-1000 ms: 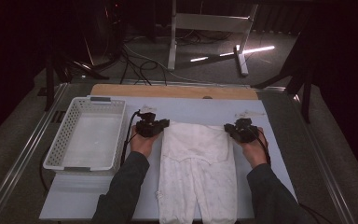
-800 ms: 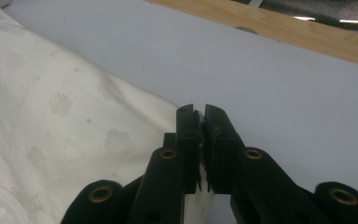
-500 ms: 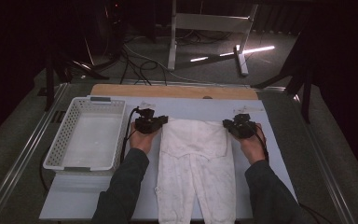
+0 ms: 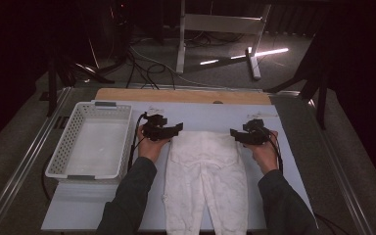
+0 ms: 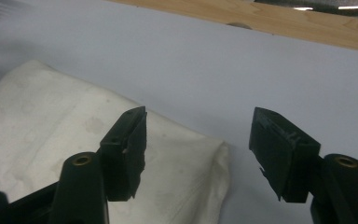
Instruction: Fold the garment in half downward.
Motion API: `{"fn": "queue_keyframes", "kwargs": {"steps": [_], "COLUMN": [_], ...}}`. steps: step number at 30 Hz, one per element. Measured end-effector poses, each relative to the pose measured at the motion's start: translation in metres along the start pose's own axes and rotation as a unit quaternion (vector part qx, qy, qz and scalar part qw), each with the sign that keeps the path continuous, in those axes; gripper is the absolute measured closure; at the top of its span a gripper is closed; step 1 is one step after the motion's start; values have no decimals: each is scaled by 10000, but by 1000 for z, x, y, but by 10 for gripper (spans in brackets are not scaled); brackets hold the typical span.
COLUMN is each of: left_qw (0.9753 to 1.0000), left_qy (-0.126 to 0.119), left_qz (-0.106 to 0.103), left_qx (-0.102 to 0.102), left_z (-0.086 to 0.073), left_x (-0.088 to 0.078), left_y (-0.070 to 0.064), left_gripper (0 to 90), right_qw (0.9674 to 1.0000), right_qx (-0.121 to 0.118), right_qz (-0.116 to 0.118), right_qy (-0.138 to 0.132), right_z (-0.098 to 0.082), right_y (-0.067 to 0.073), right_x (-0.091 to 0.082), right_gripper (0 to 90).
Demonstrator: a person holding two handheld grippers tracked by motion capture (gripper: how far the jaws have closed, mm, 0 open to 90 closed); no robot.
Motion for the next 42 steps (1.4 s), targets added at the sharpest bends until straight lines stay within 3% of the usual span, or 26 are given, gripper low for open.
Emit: {"fn": "queue_keyframes", "kwargs": {"steps": [6, 7, 10, 15, 22, 33, 42], "left_qw": [9998, 9994, 9993, 9986, 9977, 9969, 9941], "left_qy": [64, 89, 112, 213, 342, 473, 819], "left_qz": [-193, -317, -357, -458, -540, -590, -638], "left_qx": [52, 48, 86, 182, 242, 238, 309], "left_z": [-2, -3, -6, -14, -29, -52, -81], "left_x": [0, -1, -2, -6, -12, -19, -16], "left_y": [-8, -13, -18, -28, -35, -40, -45], "left_gripper": [163, 163, 150, 85, 62, 69, 81], "right_qw": [9999, 9998, 9990, 9984, 9980, 9985, 9986], "right_qx": [-105, -141, -355, -470, -465, -347, -324], "right_qz": [103, 132, 221, 306, 416, 394, 374], "right_qy": [31, 42, 127, 101, 73, 172, 159], "right_z": [-1, -2, -8, -12, -26, -57, -70], "right_y": [9, 11, 21, 31, 40, 37, 38], "right_x": [-3, -4, -9, -16, -27, -33, -37], "right_gripper": [280, 269, 245, 241, 228, 237, 247]}}
Point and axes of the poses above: each handheld gripper's, and its own axes: x roughly forward along the jaws, z roughly out of its top, y roughly to its left, the point moved 10 cm from there along x, roughly forward along the jaws, and after that the axes turned 7 degrees about -z, right-handed, at the moved point
